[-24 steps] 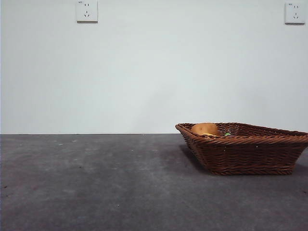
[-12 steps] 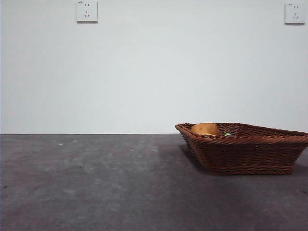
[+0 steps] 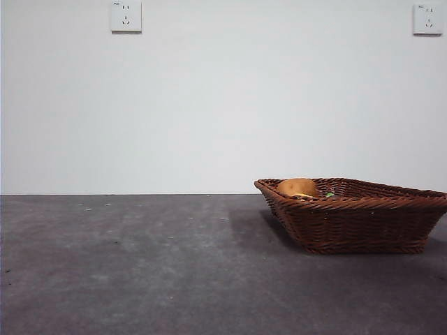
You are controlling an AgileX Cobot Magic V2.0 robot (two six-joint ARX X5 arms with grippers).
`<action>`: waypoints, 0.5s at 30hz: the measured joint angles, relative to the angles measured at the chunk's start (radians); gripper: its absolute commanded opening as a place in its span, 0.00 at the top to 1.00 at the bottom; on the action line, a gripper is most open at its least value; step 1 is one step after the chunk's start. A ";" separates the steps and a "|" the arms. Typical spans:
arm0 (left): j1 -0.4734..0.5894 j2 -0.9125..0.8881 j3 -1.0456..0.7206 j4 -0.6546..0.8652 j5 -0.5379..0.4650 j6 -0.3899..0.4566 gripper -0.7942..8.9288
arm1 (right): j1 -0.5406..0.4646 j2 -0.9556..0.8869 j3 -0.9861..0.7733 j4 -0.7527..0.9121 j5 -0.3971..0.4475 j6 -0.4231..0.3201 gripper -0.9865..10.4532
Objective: Help me put the vegetables on the table into the basket
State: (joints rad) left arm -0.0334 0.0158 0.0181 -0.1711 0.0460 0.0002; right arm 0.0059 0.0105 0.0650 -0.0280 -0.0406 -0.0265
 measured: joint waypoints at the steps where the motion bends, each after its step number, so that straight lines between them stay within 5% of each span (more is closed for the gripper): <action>1: 0.000 0.000 0.000 0.000 0.000 0.000 0.92 | 0.000 0.000 -0.012 0.002 0.000 0.000 0.91; 15: 0.000 0.001 0.000 0.000 0.001 0.000 0.92 | 0.000 0.000 -0.043 -0.155 0.007 0.000 0.91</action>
State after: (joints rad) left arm -0.0334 0.0170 0.0181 -0.1707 0.0471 0.0002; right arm 0.0059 0.0105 0.0219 -0.1829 -0.0338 -0.0269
